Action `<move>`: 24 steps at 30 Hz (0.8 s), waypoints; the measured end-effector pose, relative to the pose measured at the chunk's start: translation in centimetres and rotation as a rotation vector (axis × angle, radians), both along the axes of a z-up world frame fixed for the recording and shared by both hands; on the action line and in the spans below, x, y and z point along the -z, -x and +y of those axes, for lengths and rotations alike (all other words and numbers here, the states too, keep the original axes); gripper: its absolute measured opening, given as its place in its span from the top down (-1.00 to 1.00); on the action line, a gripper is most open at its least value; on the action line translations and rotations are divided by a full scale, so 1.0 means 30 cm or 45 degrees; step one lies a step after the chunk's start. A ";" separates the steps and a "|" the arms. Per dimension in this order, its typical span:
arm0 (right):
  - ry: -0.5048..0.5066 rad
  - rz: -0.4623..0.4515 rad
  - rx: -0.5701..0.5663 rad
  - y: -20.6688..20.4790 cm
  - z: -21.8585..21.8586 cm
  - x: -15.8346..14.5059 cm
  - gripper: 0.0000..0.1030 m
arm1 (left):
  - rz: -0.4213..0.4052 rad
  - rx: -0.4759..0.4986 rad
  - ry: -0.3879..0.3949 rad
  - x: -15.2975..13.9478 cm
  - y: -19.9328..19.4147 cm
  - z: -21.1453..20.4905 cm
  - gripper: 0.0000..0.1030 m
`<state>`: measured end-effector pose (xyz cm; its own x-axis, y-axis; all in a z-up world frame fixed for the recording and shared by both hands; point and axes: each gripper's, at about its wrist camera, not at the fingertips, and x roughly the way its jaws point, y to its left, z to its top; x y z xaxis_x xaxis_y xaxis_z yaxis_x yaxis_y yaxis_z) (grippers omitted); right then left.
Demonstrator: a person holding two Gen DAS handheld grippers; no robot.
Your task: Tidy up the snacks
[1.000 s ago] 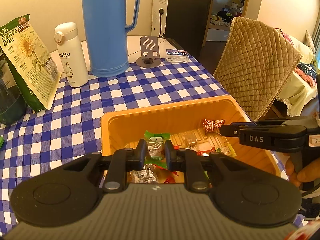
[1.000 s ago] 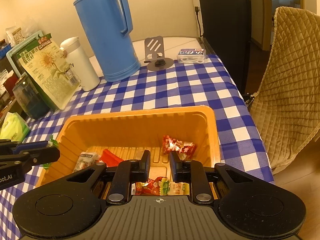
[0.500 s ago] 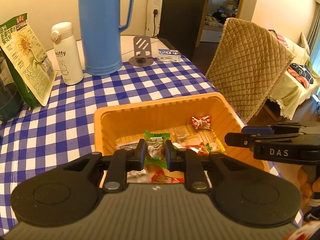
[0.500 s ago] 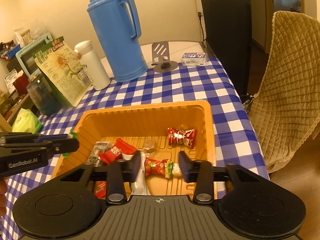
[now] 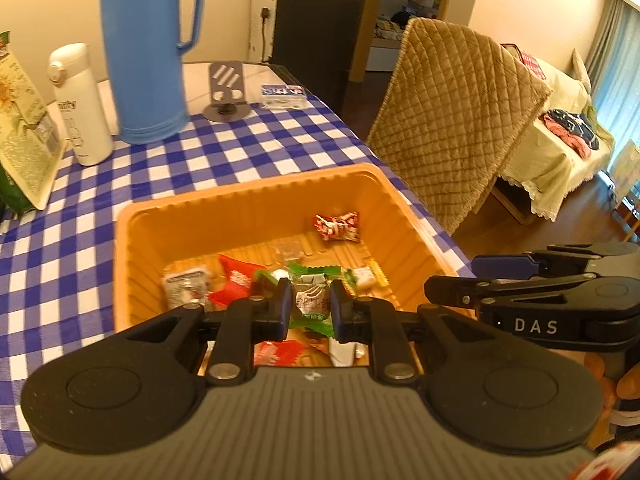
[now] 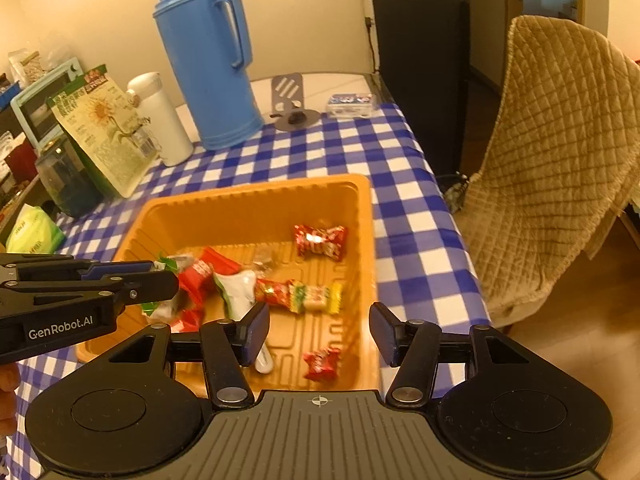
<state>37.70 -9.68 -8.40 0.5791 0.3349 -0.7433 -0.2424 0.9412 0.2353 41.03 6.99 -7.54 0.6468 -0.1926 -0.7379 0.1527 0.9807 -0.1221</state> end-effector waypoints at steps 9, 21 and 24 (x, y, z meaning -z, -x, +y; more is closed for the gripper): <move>-0.008 0.010 0.034 0.025 -0.042 -0.001 -0.10 | 0.021 0.030 -0.005 0.019 -0.032 -0.067 0.66; -0.021 0.002 0.043 0.042 -0.064 -0.018 -0.11 | 0.040 0.015 -0.016 0.017 -0.046 -0.094 0.65; -0.029 0.001 0.041 0.056 -0.067 -0.027 -0.11 | 0.043 0.004 -0.007 0.012 -0.029 -0.085 0.64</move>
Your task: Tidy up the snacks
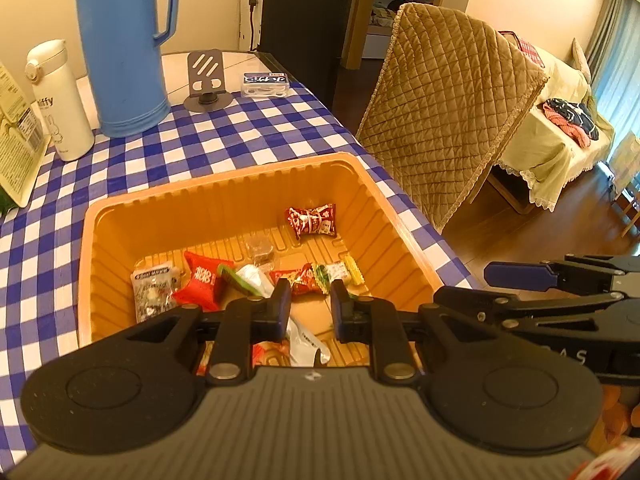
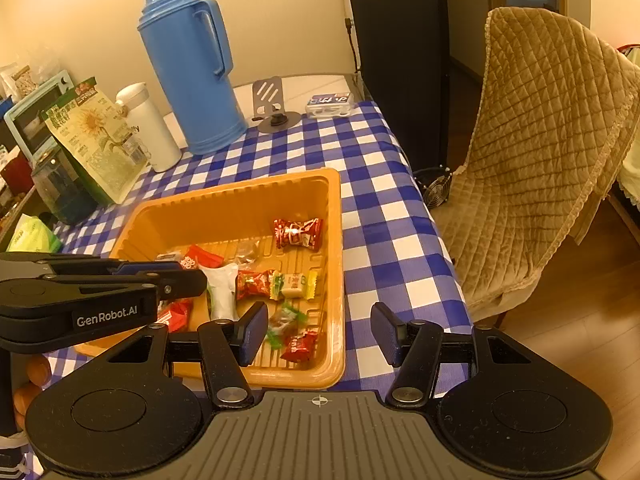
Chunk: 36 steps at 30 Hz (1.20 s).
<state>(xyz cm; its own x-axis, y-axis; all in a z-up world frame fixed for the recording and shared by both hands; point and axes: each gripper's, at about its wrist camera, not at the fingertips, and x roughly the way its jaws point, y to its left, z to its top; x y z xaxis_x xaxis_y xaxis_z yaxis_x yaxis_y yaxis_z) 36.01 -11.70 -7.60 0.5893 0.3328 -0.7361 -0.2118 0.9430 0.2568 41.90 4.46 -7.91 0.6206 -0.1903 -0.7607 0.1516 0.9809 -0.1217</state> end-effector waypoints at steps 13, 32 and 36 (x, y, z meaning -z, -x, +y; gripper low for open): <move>-0.038 0.003 -0.078 0.107 0.016 -0.038 -0.46 | -0.004 -0.184 -0.027 -0.071 0.199 0.120 0.33; -0.072 0.017 -0.251 0.472 0.003 -0.131 -0.61 | 0.011 -0.386 -0.029 -0.211 0.734 0.102 0.03; -0.049 0.038 -0.292 0.565 -0.008 -0.142 -0.61 | 0.024 -0.405 -0.009 -0.226 0.844 0.049 0.03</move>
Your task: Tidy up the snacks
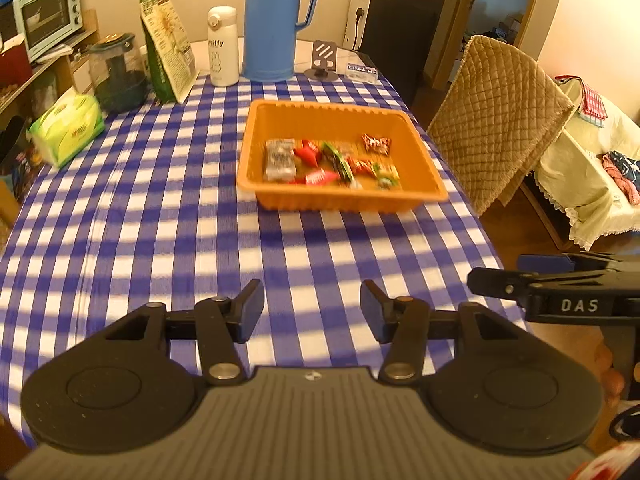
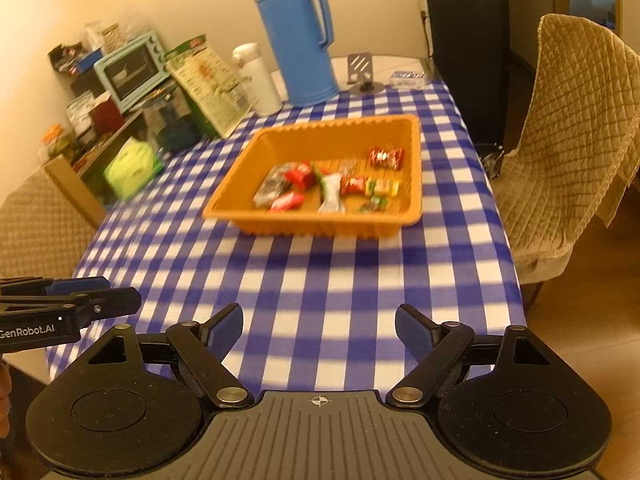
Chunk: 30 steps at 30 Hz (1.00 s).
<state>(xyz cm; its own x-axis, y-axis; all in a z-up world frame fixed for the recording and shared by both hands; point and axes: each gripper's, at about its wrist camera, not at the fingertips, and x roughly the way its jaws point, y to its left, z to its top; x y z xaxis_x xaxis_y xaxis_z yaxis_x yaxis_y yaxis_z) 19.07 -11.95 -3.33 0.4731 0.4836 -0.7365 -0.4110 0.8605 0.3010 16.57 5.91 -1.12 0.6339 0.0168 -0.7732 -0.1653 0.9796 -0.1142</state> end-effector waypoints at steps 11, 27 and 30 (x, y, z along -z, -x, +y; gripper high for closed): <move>0.042 0.038 -0.089 0.245 -0.050 -0.030 -0.62 | 0.022 -0.063 0.006 -0.040 0.277 -0.130 0.02; 0.054 0.050 -0.150 0.479 -0.119 -0.069 -0.62 | 0.044 -0.096 0.027 -0.049 0.518 -0.257 0.02; 0.061 0.043 -0.152 0.503 -0.129 -0.075 -0.62 | 0.036 -0.101 0.029 -0.053 0.550 -0.269 0.02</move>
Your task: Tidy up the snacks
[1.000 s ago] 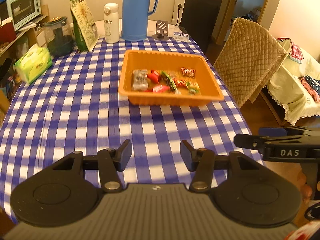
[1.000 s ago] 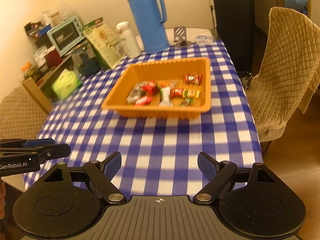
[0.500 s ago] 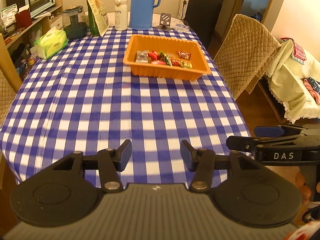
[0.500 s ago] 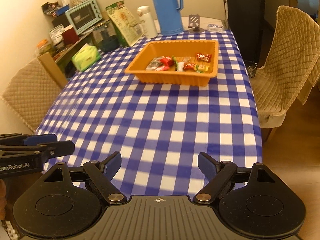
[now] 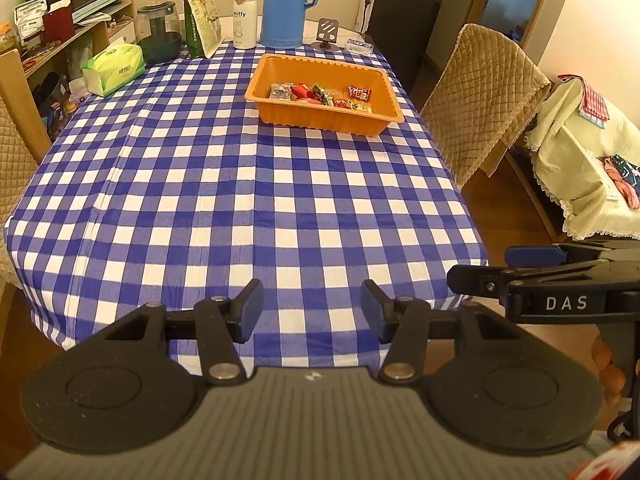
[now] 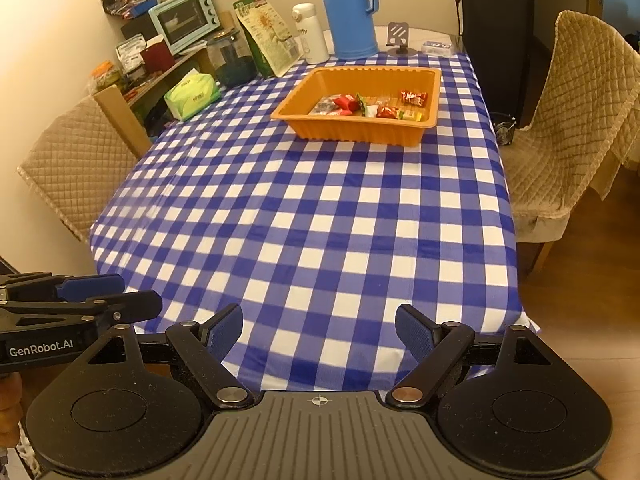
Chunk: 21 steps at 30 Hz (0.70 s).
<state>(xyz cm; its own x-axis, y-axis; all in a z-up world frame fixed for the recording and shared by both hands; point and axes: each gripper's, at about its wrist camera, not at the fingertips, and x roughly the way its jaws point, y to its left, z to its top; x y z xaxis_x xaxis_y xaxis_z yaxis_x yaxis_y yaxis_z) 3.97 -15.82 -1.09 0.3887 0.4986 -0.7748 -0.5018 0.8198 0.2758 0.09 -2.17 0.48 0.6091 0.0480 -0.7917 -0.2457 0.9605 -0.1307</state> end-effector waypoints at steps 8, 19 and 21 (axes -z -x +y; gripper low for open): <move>-0.006 -0.010 -0.005 0.040 -0.026 -0.007 -0.62 | -0.011 0.004 0.001 -0.011 0.039 -0.034 0.02; -0.013 -0.002 -0.017 0.069 -0.033 -0.006 -0.62 | -0.019 0.010 0.002 -0.018 0.051 -0.051 0.02; -0.014 -0.007 -0.014 0.070 -0.034 -0.009 -0.62 | -0.022 0.012 0.002 -0.019 0.055 -0.056 0.02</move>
